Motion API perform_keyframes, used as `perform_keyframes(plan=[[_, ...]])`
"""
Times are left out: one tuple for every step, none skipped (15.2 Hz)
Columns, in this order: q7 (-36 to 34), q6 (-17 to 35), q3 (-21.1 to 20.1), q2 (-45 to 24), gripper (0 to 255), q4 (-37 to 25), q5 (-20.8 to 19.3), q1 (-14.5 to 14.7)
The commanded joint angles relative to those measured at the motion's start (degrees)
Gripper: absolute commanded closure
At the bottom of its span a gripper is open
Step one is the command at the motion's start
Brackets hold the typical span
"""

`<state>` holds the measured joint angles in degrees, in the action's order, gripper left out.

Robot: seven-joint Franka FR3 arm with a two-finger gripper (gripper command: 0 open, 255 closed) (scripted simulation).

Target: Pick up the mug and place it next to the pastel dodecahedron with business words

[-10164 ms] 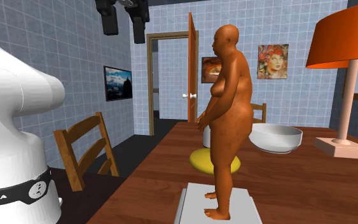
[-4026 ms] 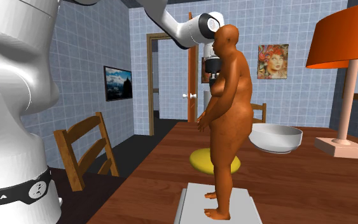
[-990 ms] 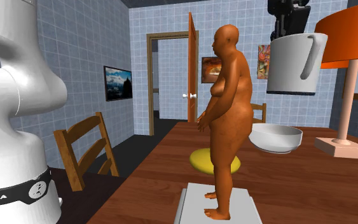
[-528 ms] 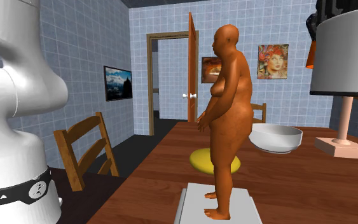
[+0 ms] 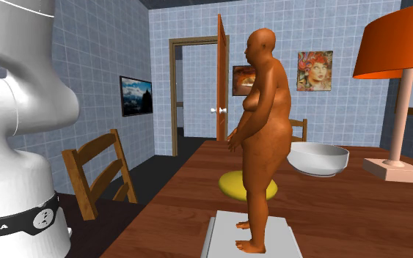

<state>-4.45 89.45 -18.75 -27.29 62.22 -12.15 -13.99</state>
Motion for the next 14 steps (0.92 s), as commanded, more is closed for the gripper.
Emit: perform_keyframes(plan=[[2.19,-1.61,0.74,-3.55,255,-5.34,-0.62,-0.53],[3.28,-2.97,1.14,-5.82,255,-9.07,-1.02,-0.57],[4.82,-5.3,1.72,-9.46,255,-15.2,-1.62,-0.37],[4.67,-3.96,1.67,-8.68,255,-13.05,-1.43,-0.75],[4.53,-2.69,1.6,-7.99,255,-11.06,-1.28,-1.1],[4.4,-1.54,1.53,-7.45,255,-9.35,-1.16,-1.39],[4.28,-0.42,1.48,-6.95,255,-7.71,-1.06,-1.67],[4.17,0.65,1.44,-6.51,255,-6.18,-0.97,-1.92],[4.07,1.68,1.4,-6.12,255,-4.74,-0.89,-2.15],[3.97,2.68,1.37,-5.78,255,-3.39,-0.82,-2.36],[3.88,3.65,1.35,-5.48,255,-2.11,-0.76,-2.55],[3.79,4.59,1.33,-5.22,255,-0.89,-0.71,-2.73],[3.7,5.51,1.32,-4.98,255,0.27,-0.67,-2.89],[3.61,6.4,1.31,-4.78,255,1.38,-0.64,-3.04]])
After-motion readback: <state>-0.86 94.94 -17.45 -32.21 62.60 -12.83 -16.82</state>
